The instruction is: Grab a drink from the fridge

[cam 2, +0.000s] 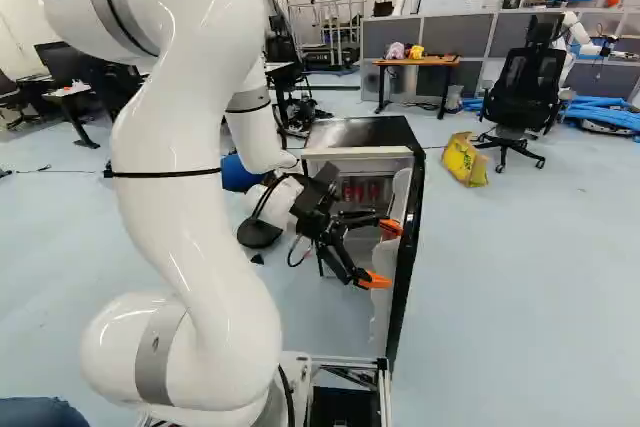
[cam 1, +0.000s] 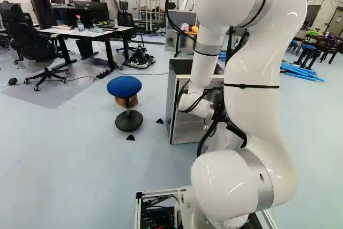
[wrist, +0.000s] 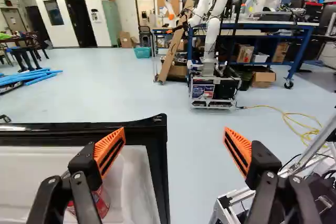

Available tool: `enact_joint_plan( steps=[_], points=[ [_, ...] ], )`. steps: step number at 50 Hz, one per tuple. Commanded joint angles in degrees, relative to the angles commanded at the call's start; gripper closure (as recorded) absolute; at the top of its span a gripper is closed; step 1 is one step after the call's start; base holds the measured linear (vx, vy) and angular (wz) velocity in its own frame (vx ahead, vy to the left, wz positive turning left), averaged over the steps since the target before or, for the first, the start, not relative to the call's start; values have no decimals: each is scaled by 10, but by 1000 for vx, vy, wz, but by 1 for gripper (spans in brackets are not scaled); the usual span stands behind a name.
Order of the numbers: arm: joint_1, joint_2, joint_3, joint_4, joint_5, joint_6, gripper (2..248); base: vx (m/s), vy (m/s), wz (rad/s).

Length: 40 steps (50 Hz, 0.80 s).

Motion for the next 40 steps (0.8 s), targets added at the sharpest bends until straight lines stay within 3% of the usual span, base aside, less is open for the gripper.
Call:
enact_joint_plan(
  steps=[40],
  points=[
    [-117, -29, -98, 0, -29, 0, 3, 0, 0, 0]
  ],
)
